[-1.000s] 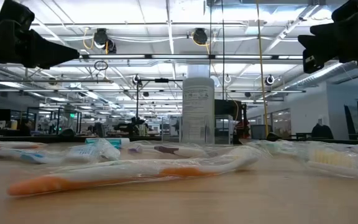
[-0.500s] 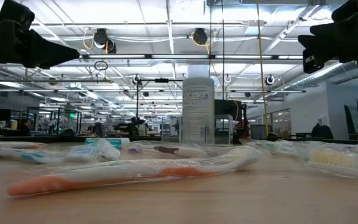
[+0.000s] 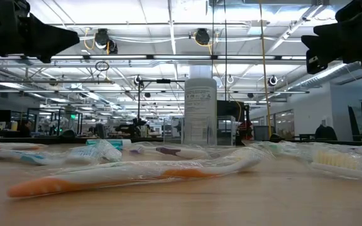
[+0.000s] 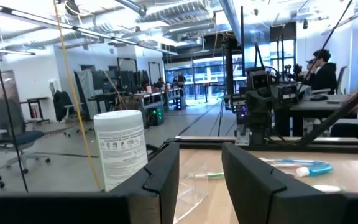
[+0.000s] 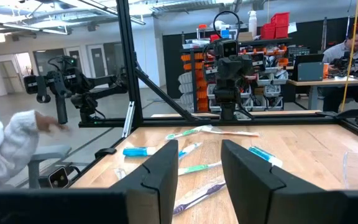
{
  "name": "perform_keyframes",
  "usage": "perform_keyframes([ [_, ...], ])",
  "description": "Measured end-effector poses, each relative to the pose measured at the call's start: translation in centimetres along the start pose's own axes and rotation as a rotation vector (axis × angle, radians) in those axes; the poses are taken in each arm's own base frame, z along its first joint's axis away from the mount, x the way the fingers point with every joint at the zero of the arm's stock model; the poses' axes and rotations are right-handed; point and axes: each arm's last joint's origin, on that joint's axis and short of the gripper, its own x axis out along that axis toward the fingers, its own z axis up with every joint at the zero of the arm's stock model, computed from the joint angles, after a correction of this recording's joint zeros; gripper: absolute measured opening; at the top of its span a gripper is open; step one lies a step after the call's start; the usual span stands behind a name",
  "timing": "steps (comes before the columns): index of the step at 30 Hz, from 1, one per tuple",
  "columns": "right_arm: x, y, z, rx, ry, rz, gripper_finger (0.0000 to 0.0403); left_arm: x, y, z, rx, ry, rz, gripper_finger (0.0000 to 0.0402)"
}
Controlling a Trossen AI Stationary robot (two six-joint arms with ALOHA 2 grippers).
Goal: Pick & Place toothbrushing station
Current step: Put the orange toothbrush into the transparent organizer
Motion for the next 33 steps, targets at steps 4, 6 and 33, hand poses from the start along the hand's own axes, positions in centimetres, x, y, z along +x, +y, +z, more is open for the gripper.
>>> perform_keyframes([
  [4, 0.0, 0.0, 0.0, 0.0, 0.0, 0.0, 0.0114, 0.0, 0.0, 0.0, 0.017, -0.001, 0.0, 0.0127],
  [6, 0.0, 0.0, 0.0, 0.0, 0.0, 0.0, 0.0114, 0.0, 0.1, 0.2, 0.072, -0.021, 0.012, 0.0127],
  [33, 0.0, 0.0, 0.0, 0.0, 0.0, 0.0, 0.0114, -0.9, 1.3, 4.2, -0.217, -0.406, 0.093, 0.0127],
])
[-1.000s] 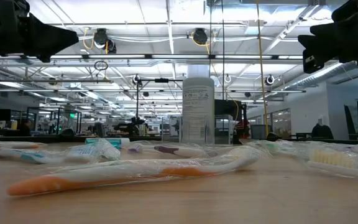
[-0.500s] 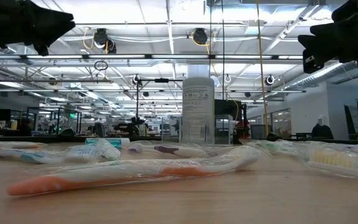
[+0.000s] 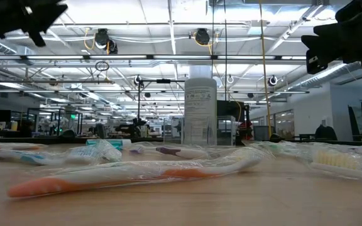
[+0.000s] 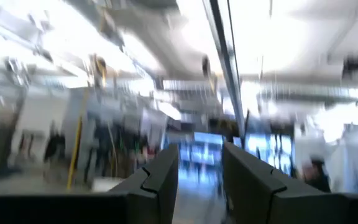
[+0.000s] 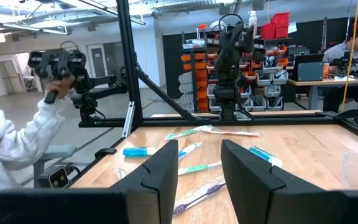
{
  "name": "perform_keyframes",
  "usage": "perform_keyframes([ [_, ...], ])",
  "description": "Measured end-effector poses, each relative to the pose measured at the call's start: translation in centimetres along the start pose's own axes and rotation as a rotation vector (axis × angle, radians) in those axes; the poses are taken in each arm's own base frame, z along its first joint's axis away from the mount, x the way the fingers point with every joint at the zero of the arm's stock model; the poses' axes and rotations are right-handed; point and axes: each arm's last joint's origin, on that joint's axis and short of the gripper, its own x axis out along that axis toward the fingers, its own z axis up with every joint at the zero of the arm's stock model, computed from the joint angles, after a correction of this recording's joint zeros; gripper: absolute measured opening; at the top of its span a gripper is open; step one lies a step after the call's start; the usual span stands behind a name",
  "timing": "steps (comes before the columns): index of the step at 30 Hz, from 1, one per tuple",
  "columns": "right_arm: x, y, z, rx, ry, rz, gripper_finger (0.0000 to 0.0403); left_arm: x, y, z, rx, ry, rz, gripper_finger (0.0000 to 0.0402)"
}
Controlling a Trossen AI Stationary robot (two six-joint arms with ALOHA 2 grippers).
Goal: Pick & Place toothbrushing station
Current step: Put the orange toothbrush into the transparent organizer
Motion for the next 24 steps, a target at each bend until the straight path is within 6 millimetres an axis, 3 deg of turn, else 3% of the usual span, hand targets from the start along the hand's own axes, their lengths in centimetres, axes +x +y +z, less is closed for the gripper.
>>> perform_keyframes([
  [4, 0.0, 0.0, 0.0, 0.0, 0.0, 0.0, 0.0114, 0.1, 0.3, 1.6, 0.005, -0.111, 0.039, 0.0127],
  [12, 0.0, 0.0, 0.0, 0.0, 0.0, 0.0, 0.0114, 0.4, 0.5, 2.6, -0.028, -0.121, 0.096, 0.0127],
  [17, 0.0, 0.0, 0.0, 0.0, 0.0, 0.0, 0.0114, 0.5, 0.1, 0.9, -0.145, 0.038, 0.048, 0.0127],
  [21, 0.0, 0.0, 0.0, 0.0, 0.0, 0.0, 0.0114, 0.4, -0.4, -1.3, -0.121, 0.234, 0.002, 0.0127],
  [24, 0.0, 0.0, 0.0, 0.0, 0.0, 0.0, 0.0114, 0.7, -0.6, -1.7, -0.084, 0.28, 0.008, 0.0127],
])
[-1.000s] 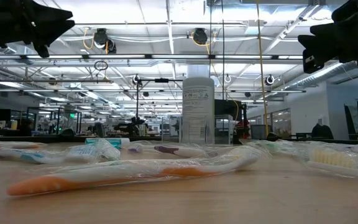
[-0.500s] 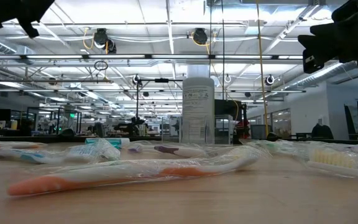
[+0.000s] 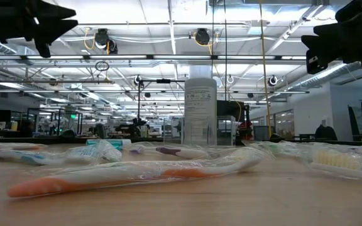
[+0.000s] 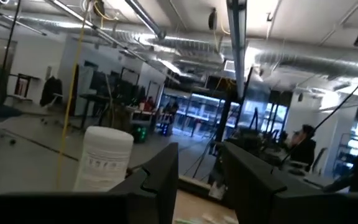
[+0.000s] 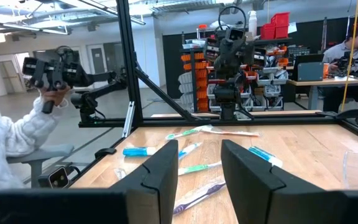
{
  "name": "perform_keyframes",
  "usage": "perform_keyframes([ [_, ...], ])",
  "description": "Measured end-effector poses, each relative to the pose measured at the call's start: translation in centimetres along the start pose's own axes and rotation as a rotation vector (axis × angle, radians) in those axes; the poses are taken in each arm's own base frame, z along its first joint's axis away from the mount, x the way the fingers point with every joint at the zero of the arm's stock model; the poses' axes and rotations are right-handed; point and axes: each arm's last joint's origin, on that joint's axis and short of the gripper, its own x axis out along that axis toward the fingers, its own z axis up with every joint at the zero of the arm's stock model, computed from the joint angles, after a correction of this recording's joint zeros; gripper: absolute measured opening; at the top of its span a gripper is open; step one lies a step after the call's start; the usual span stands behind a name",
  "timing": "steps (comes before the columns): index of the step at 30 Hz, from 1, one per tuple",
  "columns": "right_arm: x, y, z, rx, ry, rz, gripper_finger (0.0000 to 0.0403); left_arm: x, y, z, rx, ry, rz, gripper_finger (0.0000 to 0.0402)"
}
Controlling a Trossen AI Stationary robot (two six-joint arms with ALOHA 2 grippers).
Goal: Pick & Place toothbrushing station
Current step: Put the orange toothbrush into the transparent organizer
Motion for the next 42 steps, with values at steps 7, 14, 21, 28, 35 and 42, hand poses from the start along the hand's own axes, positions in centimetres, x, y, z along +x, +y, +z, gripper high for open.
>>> perform_keyframes([
  [7, 0.0, 0.0, 0.0, 0.0, 0.0, 0.0, 0.0114, 3.1, -1.7, 1.5, 0.141, 0.294, 0.008, 0.0127],
  [14, 0.0, 0.0, -0.1, 0.137, 0.009, -0.001, 0.0114, 7.2, -4.0, -0.7, 0.269, 0.734, 0.027, 0.0127],
  [21, 0.0, 0.0, 0.0, 0.127, 0.004, 0.0, 0.0114, 7.9, -4.2, -2.5, 0.282, 1.158, 0.226, 0.0127],
  [28, 0.0, 0.0, 0.0, 0.126, -0.002, -0.004, 0.0114, 5.6, -3.1, -3.0, 0.414, 1.506, 0.365, 0.0127],
  [35, 0.0, 0.0, 0.1, 0.122, -0.007, -0.006, 0.0114, 4.1, -3.2, -3.6, 0.408, 1.843, 0.084, 0.0127],
  [42, 0.0, 0.0, 0.1, 0.122, -0.007, -0.006, 0.0114, 3.1, -3.0, -5.6, 0.523, 2.095, 0.015, 0.0127],
])
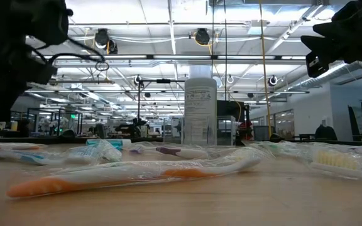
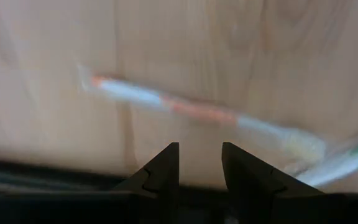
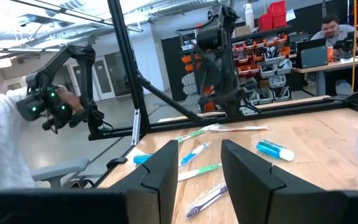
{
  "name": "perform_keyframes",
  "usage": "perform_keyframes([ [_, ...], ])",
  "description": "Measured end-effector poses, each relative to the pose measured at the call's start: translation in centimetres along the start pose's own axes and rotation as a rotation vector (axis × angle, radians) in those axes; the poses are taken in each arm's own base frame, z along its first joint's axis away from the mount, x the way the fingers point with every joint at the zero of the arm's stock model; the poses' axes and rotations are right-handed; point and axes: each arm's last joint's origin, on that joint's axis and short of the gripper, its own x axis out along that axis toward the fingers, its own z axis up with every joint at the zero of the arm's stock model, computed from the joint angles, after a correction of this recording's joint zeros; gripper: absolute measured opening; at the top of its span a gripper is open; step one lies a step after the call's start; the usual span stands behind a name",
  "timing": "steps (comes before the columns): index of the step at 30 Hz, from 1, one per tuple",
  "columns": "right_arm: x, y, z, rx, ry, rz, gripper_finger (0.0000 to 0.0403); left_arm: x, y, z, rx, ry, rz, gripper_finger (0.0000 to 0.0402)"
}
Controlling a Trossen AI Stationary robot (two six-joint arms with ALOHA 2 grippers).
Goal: Pick & Place toothbrushing station
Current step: Put the orange toothbrush into the transparent organizer
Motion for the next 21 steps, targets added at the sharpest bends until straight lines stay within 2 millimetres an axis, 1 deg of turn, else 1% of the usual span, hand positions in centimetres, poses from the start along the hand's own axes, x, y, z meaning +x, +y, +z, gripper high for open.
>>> perform_keyframes([
  [3, 0.0, 0.0, 0.0, 0.0, 0.0, 0.0, 0.0114, 0.7, -1.0, 0.5, 0.086, 0.064, -0.032, 0.0127],
  [11, 0.0, 0.0, 0.0, 0.0, 0.0, 0.0, 0.0114, 3.0, -2.9, 1.7, 0.166, 0.246, 0.044, 0.0127],
  [16, 0.0, 0.0, 0.0, 0.0, 0.0, 0.0, 0.0114, 4.1, -3.4, 2.4, 0.148, 0.279, 0.075, 0.0127],
  [21, 0.0, 0.0, 0.0, 0.0, 0.0, 0.0, 0.0114, 4.0, -3.7, 3.1, 0.144, 0.261, 0.062, 0.0127],
])
